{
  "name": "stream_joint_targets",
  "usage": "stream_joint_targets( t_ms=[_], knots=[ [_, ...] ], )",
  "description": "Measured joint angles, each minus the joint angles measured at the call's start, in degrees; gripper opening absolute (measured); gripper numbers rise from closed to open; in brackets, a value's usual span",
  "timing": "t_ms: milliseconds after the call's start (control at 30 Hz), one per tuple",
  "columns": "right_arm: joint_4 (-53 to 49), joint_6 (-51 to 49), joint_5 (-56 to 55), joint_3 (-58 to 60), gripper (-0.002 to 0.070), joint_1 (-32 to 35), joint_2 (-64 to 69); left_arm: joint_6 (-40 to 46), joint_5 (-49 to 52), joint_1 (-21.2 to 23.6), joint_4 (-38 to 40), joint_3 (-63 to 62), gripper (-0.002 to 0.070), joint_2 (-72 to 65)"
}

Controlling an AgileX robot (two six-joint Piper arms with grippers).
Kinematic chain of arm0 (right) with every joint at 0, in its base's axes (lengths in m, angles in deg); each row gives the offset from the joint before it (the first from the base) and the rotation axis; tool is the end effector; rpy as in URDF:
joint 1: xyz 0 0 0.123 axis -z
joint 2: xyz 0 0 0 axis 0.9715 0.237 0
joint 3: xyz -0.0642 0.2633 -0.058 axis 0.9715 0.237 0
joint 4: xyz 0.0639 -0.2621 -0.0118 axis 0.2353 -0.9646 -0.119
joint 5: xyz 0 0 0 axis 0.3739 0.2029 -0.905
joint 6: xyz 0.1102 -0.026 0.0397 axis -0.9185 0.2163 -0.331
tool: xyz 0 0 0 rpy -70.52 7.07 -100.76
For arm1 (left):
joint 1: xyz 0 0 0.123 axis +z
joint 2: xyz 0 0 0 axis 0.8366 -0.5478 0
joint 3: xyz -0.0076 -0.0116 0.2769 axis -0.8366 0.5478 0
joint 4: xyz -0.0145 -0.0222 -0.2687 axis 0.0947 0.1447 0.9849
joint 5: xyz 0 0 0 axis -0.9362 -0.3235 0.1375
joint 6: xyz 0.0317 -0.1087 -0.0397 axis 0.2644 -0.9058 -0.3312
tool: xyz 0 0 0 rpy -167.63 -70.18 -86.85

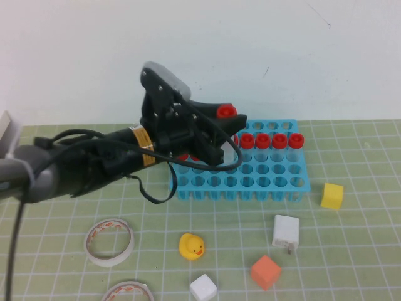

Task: Place the test tubes

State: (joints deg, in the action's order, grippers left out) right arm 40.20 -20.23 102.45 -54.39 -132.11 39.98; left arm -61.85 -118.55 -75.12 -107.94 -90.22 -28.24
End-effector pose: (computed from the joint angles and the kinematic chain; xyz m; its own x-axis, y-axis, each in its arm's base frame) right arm 0.0947 0.0865 0.2595 -0.1145 -0.4695 -0.8755 -0.7060 0.6584 -0.2608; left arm 0.3860 -0.2121 0.2243 -0.1292 -0.0788 -0.9885 0.8572 0.4922 -0.1513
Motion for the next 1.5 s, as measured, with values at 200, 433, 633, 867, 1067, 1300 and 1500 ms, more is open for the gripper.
stream_joint_targets(
  t_ms=[200, 433, 633, 867, 1067, 1300, 1500],
  knots=[
    [-1.73, -0.25, 1.41, 0.0, 0.0002, 0.0, 0.0, 2.55, 0.0, 0.0, 0.76, -5.01, 0.0256, -7.92],
    [-3.45, -1.49, 3.07, 0.0, 0.0002, 0.0, 0.0, 7.41, -0.1, -1.36, 3.96, -10.89, 0.0256, -14.26],
    [-4.01, -1.49, 3.21, 0.0, 0.0002, 0.0, 0.0, 16.86, -0.42, -2.36, 6.98, -12.21, 0.0256, -18.39],
    [-4.1, -1.49, 3.21, 0.0, 0.0002, 0.0, 0.0, 20.3, -1.75, -2.36, 17.43, -12.23, 0.0255, -21.39],
    [-4.24, -1.49, 3.55, 0.0, 0.0002, 0.0, 0.0, 21.81, -2.69, -2.36, 19.87, -12.23, 0.0255, -22.96],
    [-4.64, -1.72, 3.68, 0.0, 0.0001, 0.0, 0.0, 22.49, -3.04, -2.36, 23.04, -12.32, 0.0255, -24.69],
    [-4.68, -1.93, 3.91, 0.0, 0.0001, 0.0, 0.0, 23.94, -3.88, -2.36, 24.27, -12.32, 0.0255, -25.49]
  ],
)
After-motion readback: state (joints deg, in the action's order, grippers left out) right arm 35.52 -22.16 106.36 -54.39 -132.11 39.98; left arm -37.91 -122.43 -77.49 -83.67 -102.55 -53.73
